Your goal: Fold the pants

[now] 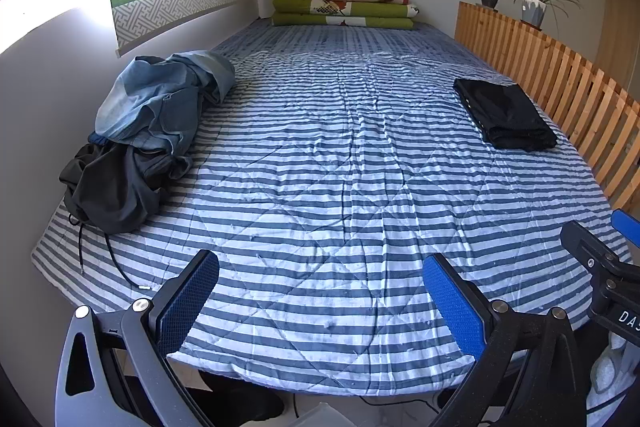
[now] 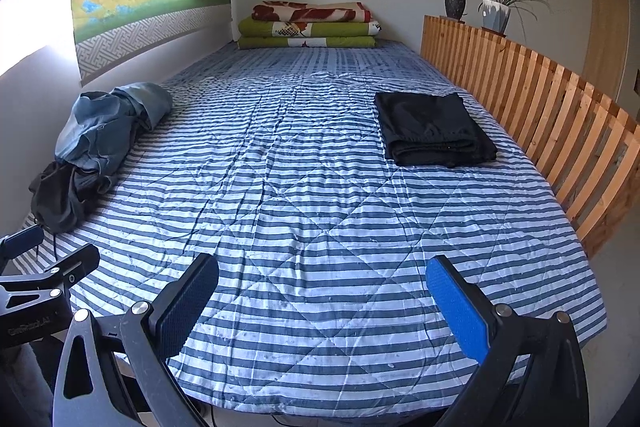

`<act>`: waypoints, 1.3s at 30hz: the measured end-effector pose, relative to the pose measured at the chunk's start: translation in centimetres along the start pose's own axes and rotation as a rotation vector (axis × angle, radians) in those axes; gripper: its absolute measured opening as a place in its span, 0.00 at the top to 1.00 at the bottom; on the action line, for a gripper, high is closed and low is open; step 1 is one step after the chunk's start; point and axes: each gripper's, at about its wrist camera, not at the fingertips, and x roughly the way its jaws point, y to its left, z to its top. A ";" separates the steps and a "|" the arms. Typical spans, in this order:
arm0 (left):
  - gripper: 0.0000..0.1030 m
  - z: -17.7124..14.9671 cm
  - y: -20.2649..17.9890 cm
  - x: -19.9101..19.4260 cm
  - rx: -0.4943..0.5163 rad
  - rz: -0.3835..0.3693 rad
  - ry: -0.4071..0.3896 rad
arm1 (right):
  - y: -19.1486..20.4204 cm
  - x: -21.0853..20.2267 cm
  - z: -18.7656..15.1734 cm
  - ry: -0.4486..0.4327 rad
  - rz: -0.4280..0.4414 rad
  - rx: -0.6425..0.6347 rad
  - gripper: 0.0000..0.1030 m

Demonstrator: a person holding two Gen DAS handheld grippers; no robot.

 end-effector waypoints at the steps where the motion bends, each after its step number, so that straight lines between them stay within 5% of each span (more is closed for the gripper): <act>1: 0.00 0.0 0.0 -0.1 -0.001 0.000 -0.001 | 0.0 0.0 0.0 0.000 0.000 0.000 0.01; 39: 0.00 0.6 -0.9 -1.8 0.028 -0.018 -0.045 | 0.0 -1.4 0.5 -0.028 -0.018 -0.011 0.01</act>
